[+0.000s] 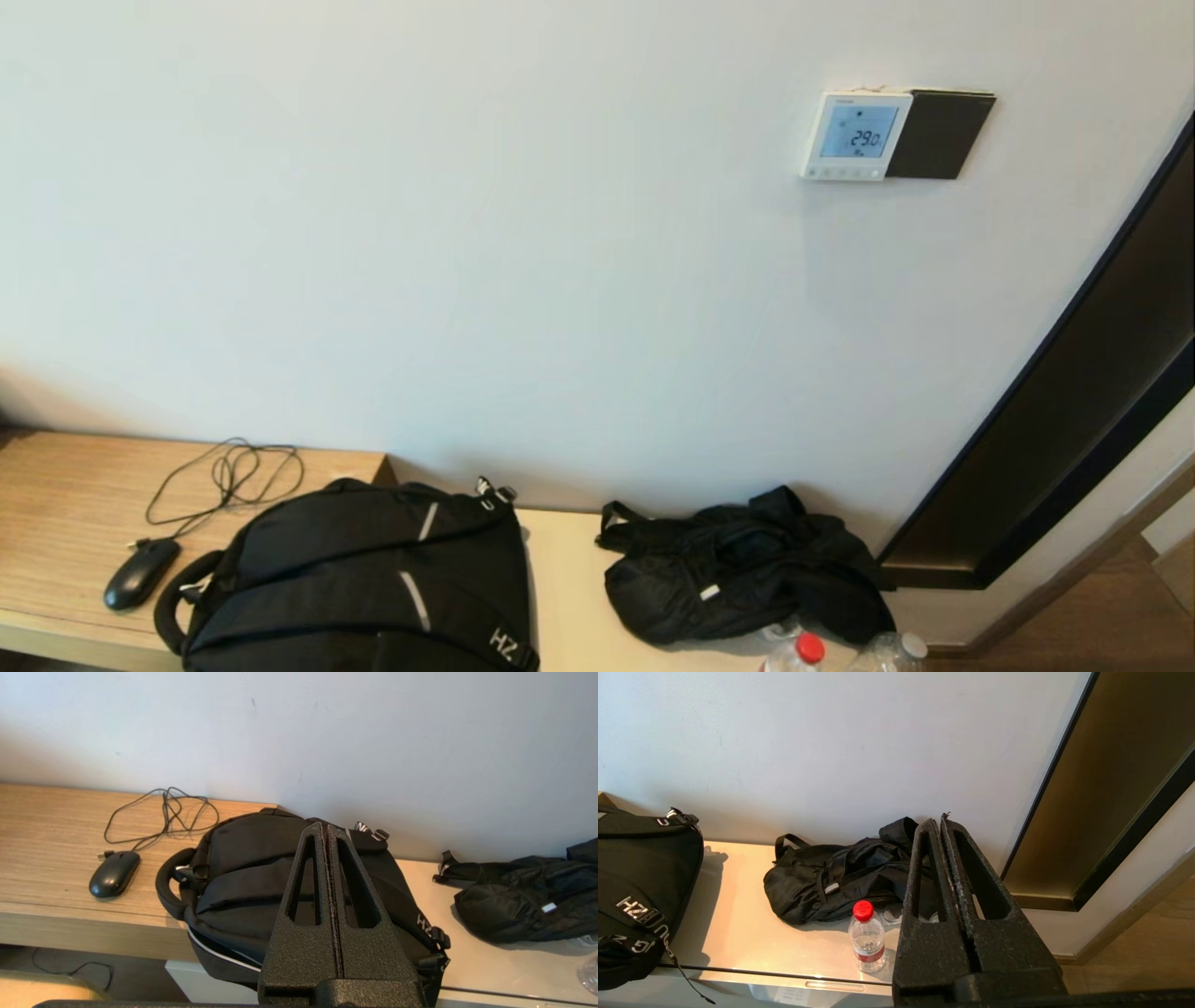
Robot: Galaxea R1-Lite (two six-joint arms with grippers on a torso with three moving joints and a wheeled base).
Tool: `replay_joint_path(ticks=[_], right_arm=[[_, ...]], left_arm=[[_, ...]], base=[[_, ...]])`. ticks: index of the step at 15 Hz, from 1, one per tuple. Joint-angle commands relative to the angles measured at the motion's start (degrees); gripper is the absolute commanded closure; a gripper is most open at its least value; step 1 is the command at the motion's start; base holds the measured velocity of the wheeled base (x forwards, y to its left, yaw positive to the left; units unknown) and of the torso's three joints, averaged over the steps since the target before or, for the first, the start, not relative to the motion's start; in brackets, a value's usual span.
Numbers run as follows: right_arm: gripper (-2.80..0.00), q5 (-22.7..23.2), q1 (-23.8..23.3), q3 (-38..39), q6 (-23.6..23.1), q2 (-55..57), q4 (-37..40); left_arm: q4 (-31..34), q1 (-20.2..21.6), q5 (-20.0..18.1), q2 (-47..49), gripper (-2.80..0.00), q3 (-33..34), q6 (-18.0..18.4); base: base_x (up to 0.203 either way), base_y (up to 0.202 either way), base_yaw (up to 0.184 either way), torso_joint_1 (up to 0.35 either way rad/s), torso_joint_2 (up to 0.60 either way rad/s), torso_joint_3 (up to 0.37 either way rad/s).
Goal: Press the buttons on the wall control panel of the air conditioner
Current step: Turn off the central air conditioner
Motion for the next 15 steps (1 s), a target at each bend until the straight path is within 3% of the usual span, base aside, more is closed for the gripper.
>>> replay_joint_path(ticks=[1,15], right_arm=[[0.0,0.0,0.0,0.0,0.1,0.0,0.0],[0.0,0.0,0.0,0.0,-0.1,0.0,0.0]], left_arm=[[-0.1,0.0,0.0,0.0,0.0,0.0,0.0],[-0.1,0.0,0.0,0.0,0.0,0.0,0.0]], base=[[0.0,0.0,0.0,0.0,0.0,0.0],[0.0,0.0,0.0,0.0,0.0,0.0]])
